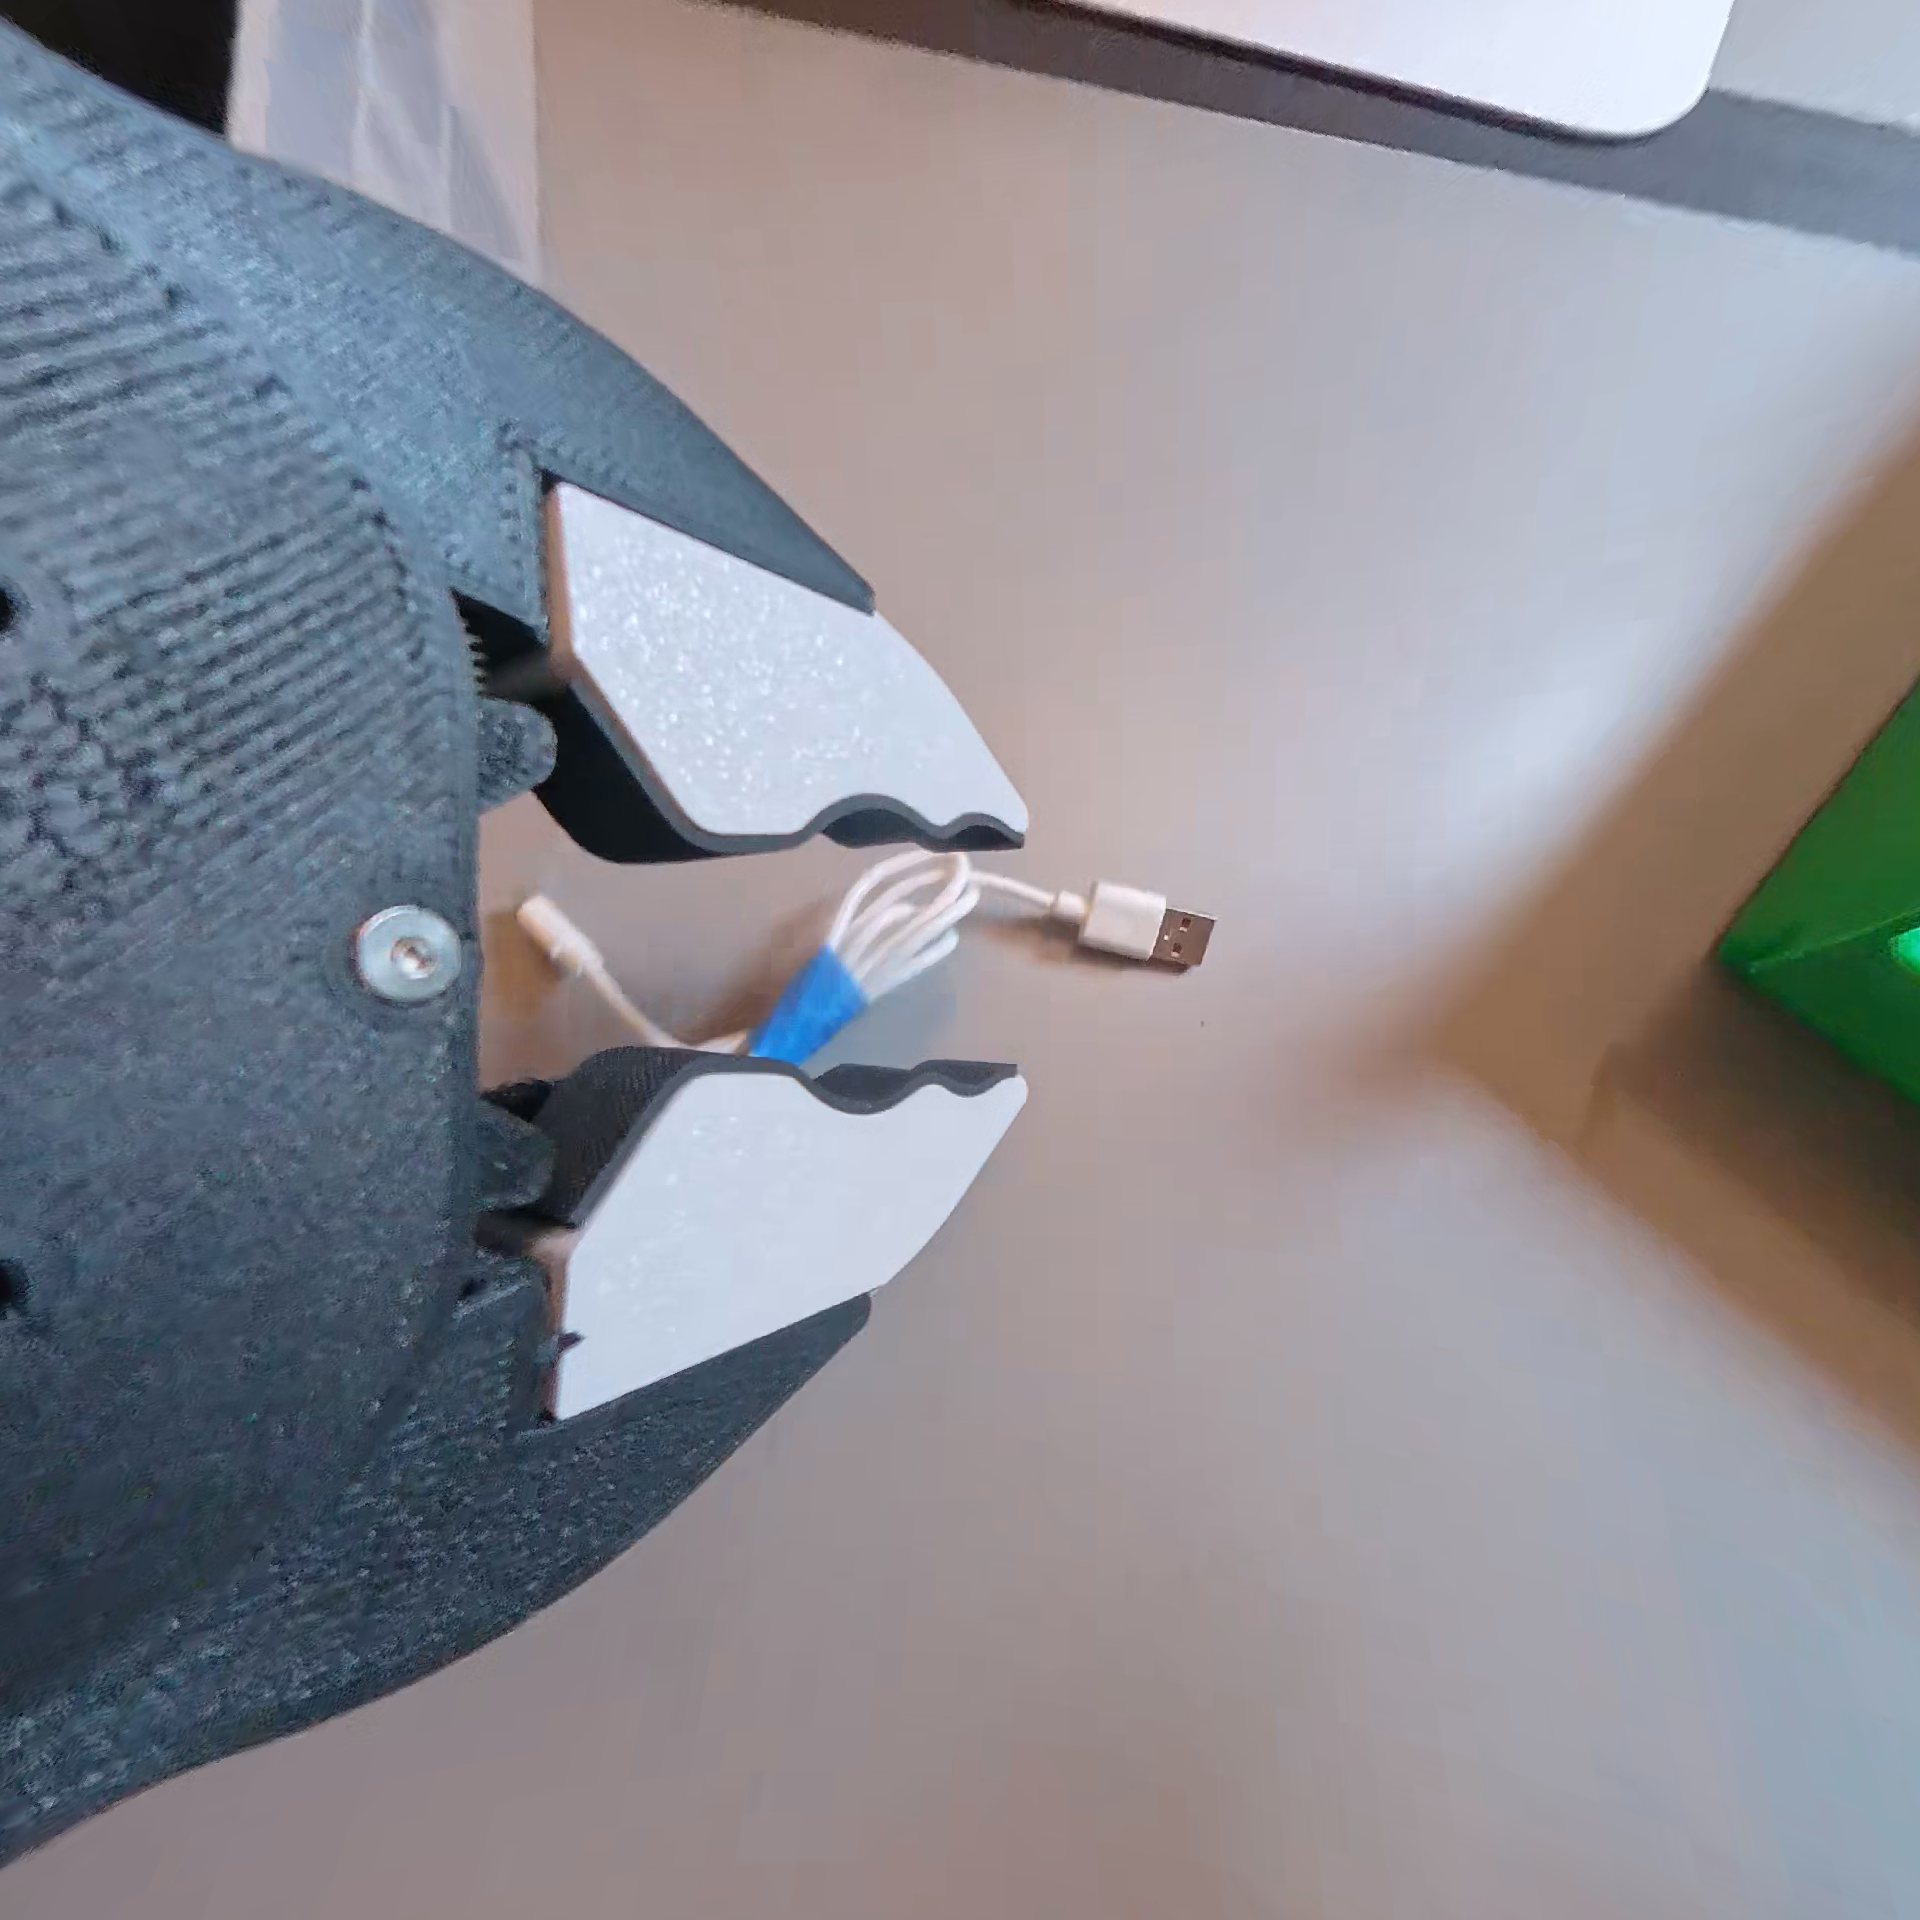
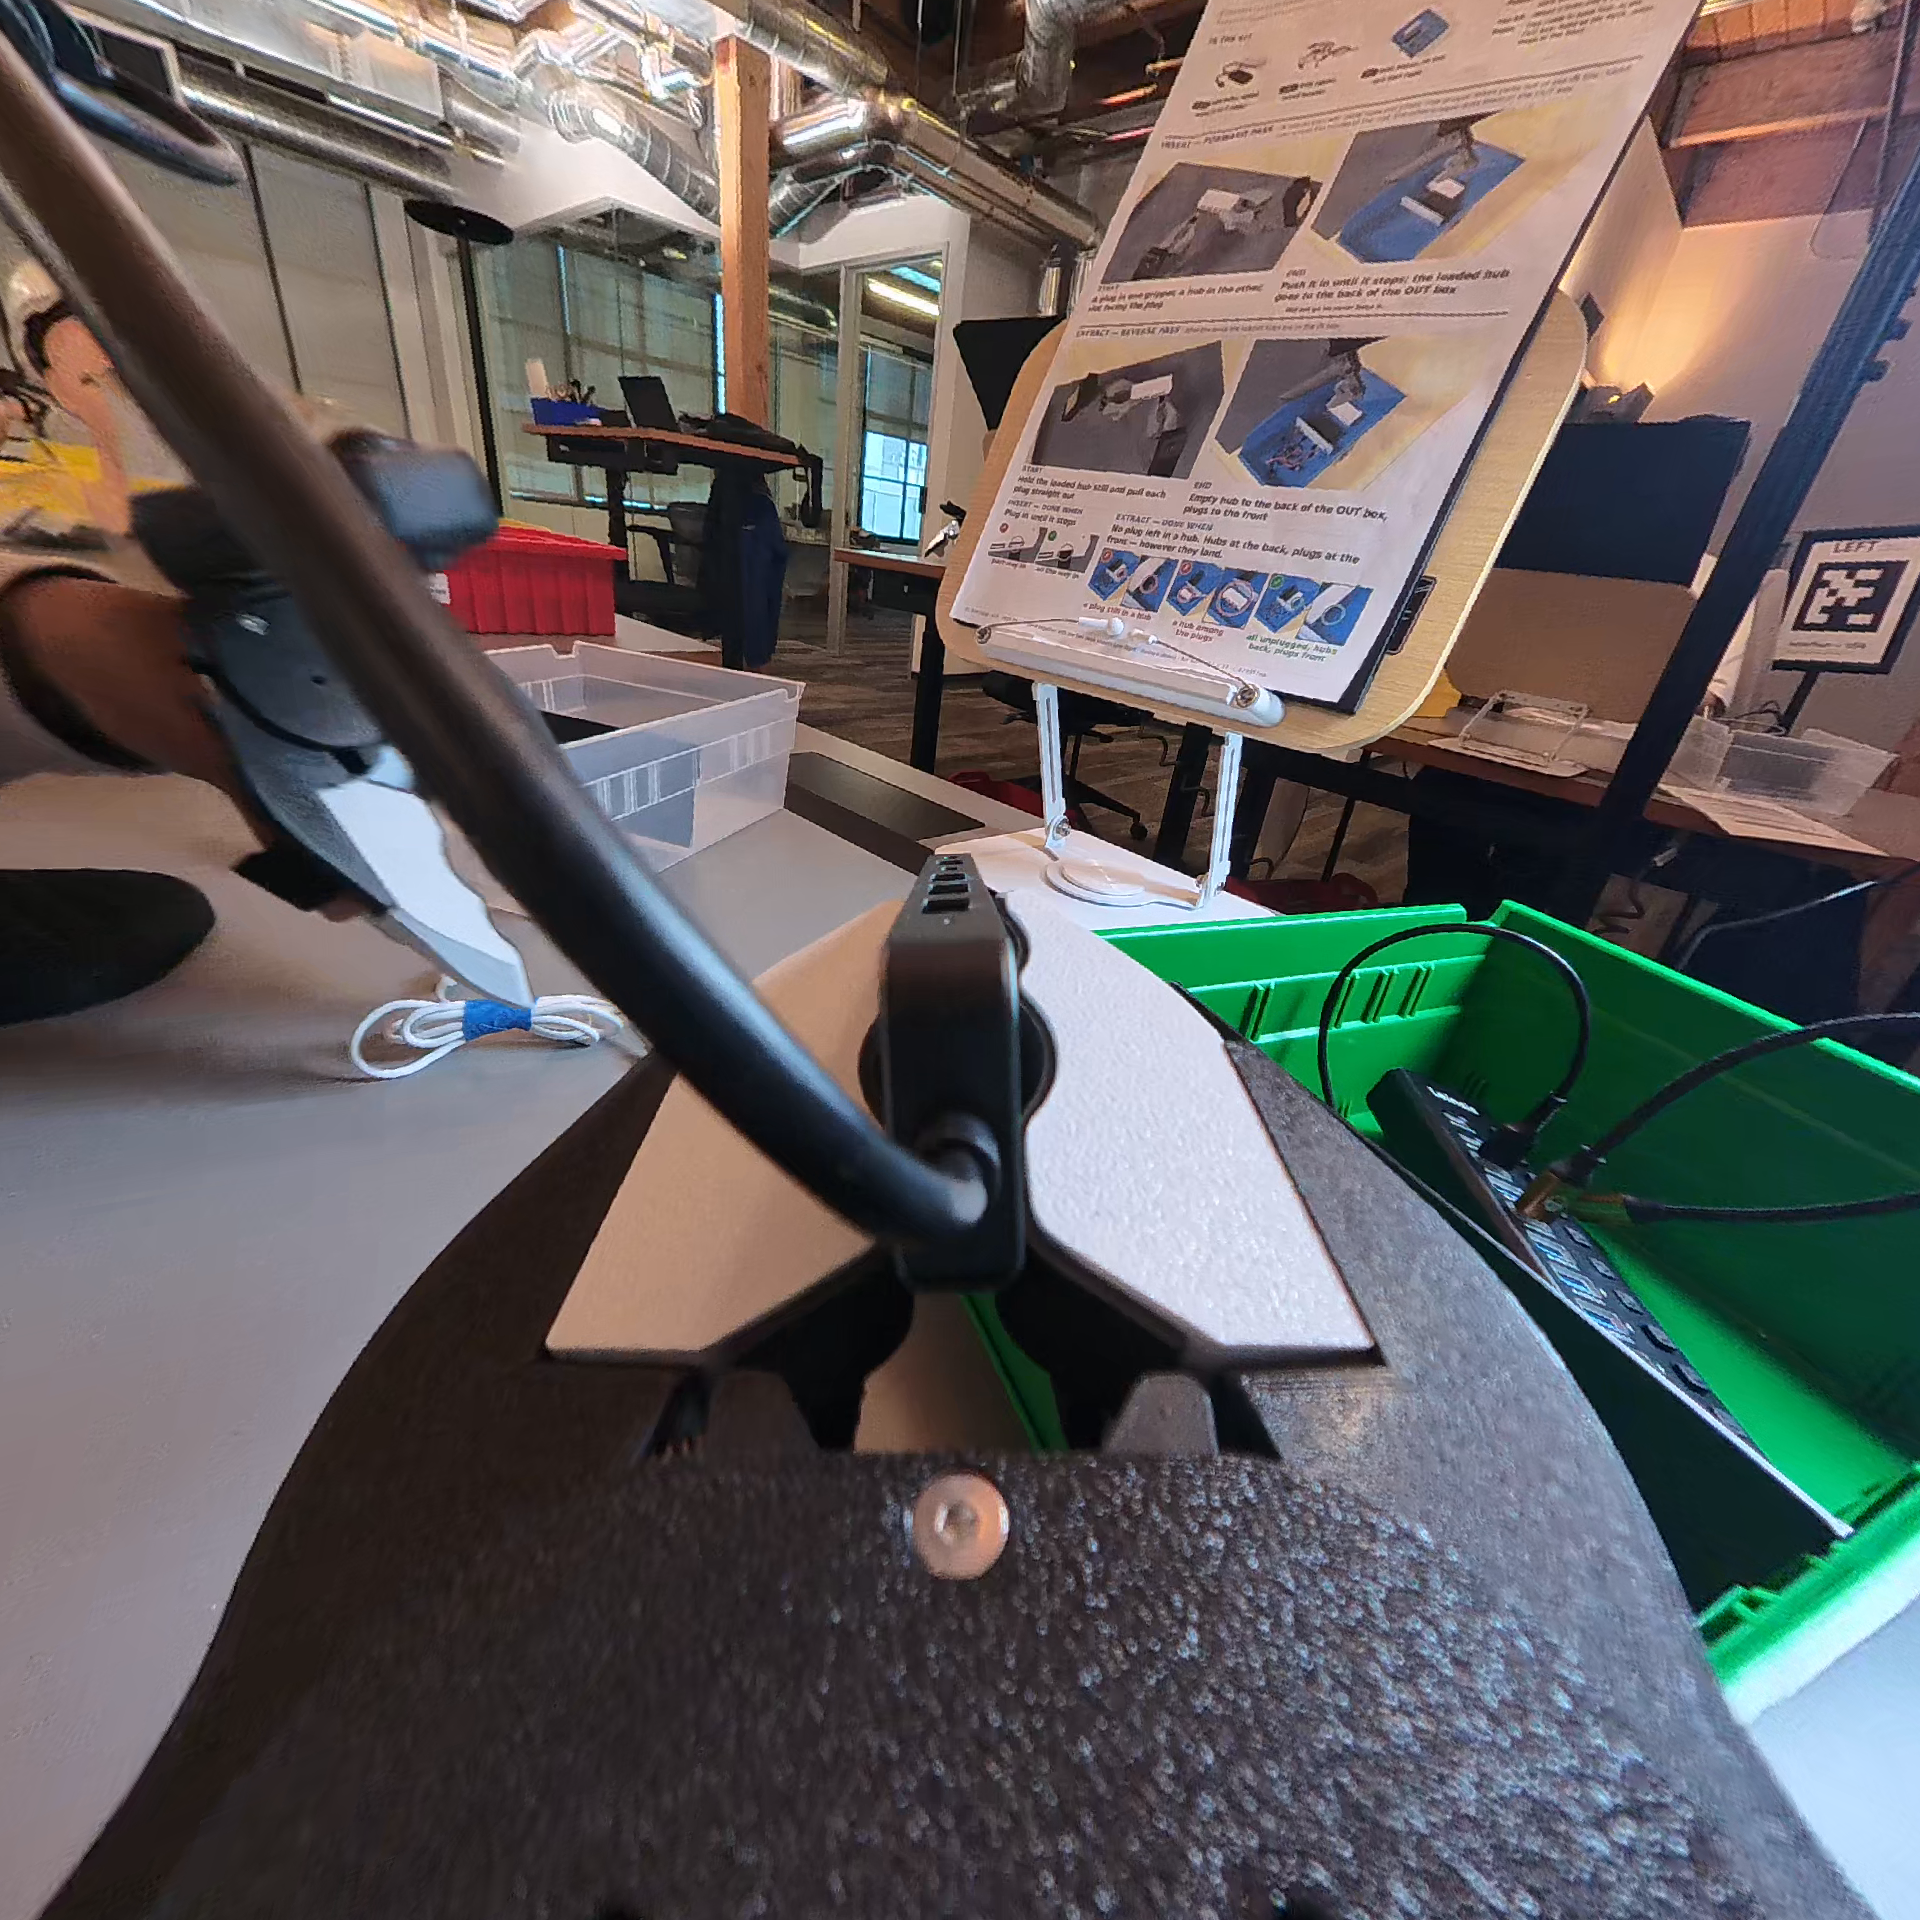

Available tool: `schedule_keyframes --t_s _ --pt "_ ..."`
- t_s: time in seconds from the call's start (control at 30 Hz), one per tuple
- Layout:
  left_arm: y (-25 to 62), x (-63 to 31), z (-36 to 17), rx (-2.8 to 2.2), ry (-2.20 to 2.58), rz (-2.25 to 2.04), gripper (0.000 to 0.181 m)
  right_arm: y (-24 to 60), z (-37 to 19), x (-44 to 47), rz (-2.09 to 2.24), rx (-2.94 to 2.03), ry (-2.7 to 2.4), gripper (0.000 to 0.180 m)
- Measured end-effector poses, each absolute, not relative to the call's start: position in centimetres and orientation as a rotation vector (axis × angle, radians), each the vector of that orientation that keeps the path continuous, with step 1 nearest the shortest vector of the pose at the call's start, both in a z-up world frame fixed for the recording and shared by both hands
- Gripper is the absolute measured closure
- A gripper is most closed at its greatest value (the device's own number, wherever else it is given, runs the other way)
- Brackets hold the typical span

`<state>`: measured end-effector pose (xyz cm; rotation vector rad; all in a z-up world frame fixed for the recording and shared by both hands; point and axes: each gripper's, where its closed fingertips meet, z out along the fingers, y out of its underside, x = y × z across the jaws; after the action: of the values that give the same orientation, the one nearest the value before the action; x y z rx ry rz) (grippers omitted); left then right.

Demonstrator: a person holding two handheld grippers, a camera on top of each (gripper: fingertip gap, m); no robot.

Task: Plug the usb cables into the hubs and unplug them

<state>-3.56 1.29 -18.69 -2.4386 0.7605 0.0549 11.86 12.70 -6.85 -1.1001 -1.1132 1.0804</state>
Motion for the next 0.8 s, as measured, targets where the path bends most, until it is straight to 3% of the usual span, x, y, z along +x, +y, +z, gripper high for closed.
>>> schedule_keyframes --t_s 0.2,0.33,0.5,0.8 --pt "3.3 -4.7 -22.5 -2.556 1.065 0.189 0.145 11.7 -6.9 11.8 1.076 -1.046 -1.166 0.169" --pt "3.2 -4.4 -23.1 -2.584 1.114 0.072 0.174 11.0 -7.1 11.5 1.06 -1.011 -1.214 0.169" --pt "1.9 -3.3 -23.1 -2.546 1.107 -0.041 0.174 9.5 -7.7 11.1 1.026 -0.931 -1.297 0.168" --pt "-2.3 3.6 -16.2 -2.273 0.918 -0.578 0.174 5.6 -11.1 9.0 0.622 -0.674 -1.557 0.167"
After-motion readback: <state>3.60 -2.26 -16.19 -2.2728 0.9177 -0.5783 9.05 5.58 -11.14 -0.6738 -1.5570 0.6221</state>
